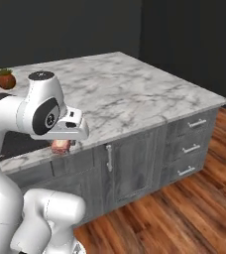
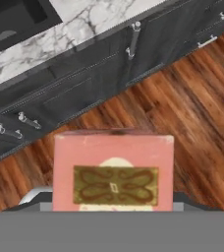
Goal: Pick up the bar soap and bar soap from the sink, and place them back in the cabinet, and close the cabinet door.
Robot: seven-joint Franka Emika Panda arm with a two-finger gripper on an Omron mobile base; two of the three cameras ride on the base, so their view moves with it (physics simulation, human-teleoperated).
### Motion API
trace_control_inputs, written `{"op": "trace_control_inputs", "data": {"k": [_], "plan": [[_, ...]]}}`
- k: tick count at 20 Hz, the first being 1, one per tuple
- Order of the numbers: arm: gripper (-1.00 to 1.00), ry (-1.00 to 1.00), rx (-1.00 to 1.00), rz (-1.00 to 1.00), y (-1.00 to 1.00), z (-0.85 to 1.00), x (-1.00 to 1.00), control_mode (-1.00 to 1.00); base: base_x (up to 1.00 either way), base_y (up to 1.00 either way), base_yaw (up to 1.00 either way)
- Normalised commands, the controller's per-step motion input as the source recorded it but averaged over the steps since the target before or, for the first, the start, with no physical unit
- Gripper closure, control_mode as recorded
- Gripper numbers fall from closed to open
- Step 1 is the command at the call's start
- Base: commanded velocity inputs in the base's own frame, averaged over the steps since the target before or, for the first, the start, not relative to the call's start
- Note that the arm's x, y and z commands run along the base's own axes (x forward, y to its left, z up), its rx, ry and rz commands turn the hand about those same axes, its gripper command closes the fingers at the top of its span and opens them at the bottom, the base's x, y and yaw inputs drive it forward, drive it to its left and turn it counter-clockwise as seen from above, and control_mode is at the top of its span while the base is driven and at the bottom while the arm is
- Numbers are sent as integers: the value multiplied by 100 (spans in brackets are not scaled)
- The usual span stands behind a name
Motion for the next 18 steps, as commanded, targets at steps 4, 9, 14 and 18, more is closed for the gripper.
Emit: {"op": "trace_control_inputs", "data": {"k": [4, 9, 14, 18], "plan": [[100, 0, 0, 0, 0, 0, 0, 100, 4, -7, -46], [100, 0, 0, 0, 0, 0, 0, 100, 10, -5, -46], [100, 0, 0, 0, 0, 0, 0, 100, 11, -9, -45], [100, 0, 0, 0, 0, 0, 0, 100, 24, -9, -45]]}}
